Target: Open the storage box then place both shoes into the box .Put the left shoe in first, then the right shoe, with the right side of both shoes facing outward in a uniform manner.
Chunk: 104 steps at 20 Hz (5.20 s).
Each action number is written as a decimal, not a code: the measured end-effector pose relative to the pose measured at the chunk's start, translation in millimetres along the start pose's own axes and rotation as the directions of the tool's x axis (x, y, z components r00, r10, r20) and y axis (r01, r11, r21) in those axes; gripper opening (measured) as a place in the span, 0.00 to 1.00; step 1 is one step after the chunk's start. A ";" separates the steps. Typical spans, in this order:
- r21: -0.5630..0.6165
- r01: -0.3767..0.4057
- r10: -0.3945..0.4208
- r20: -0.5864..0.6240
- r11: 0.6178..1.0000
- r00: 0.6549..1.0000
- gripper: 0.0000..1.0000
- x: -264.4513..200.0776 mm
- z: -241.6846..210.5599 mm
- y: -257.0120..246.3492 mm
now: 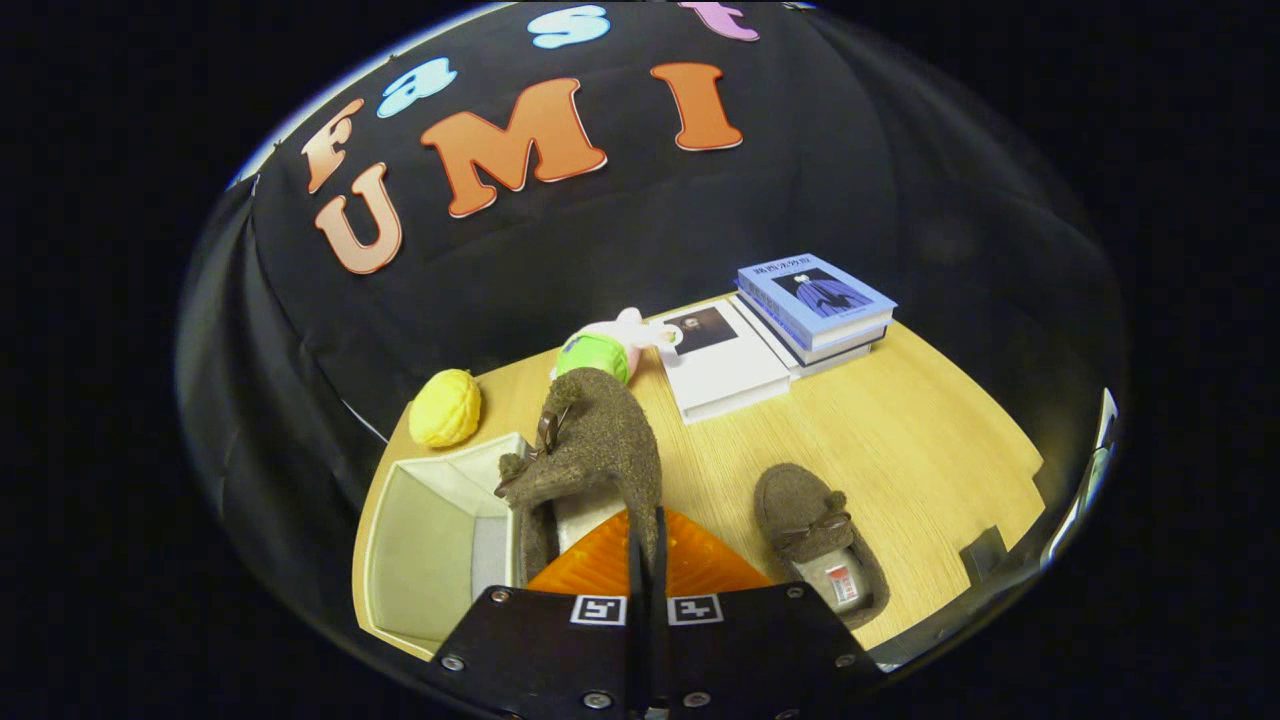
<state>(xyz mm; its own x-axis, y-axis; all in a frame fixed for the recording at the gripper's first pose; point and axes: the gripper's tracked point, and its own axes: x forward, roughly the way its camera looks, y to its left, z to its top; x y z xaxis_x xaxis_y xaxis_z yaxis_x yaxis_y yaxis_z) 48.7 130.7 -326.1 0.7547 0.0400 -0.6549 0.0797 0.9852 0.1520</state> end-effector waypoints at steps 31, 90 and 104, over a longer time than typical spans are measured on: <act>0.033 -0.109 0.114 -0.212 0.993 0.971 0.83 20.3 -110.4 169.6; 0.049 0.174 -0.168 -0.111 0.984 0.980 0.01 1.8 -32.3 -105.1; 0.090 -0.032 0.042 -0.111 0.995 0.993 0.01 -22.7 -37.1 77.2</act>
<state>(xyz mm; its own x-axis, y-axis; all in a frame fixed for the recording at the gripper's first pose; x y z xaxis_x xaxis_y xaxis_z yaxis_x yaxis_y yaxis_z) 13.5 212.1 -327.0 0.6801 0.1001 -0.7263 0.1133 0.9644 0.2390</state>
